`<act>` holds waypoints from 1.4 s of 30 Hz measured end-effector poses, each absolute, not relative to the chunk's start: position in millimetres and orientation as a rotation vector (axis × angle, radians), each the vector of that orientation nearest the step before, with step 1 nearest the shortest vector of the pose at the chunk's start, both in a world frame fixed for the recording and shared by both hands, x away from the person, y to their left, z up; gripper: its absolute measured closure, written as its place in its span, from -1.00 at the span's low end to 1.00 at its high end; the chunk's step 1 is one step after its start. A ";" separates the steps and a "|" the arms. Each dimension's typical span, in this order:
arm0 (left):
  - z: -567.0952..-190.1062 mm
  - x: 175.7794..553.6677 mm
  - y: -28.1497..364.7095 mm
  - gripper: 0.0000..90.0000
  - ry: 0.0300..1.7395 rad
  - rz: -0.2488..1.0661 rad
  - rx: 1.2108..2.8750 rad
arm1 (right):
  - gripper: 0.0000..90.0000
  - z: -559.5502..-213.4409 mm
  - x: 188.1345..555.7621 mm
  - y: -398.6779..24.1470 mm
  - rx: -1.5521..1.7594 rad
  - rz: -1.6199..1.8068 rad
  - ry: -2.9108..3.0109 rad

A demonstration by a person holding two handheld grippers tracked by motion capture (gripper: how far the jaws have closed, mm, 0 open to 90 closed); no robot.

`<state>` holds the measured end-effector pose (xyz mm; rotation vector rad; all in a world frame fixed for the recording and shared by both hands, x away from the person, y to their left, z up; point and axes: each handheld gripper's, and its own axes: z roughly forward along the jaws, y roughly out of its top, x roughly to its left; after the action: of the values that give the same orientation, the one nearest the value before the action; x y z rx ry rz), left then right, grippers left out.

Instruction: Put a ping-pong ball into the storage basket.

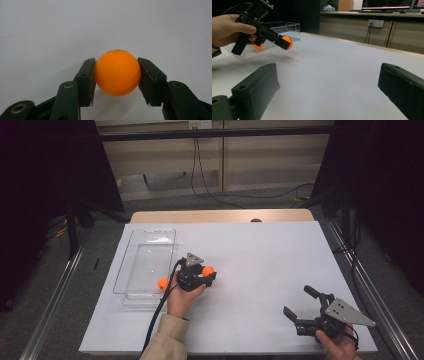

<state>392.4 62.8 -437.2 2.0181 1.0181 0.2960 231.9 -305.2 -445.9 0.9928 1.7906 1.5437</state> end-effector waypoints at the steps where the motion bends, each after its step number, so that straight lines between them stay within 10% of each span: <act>1: -436.7 392.1 63.1 0.13 1.015 0.293 2.018 | -0.95 -445.9 231.9 -305.2 0.991 1.542 1.791; 42: -415.0 384.3 82.0 0.13 1.041 0.270 1.967 | -0.95 -445.6 231.7 -304.8 0.986 1.545 1.792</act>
<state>384.3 82.0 -415.0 1.9668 1.0414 0.2696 231.7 -304.8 -445.6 0.9864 1.7924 1.5454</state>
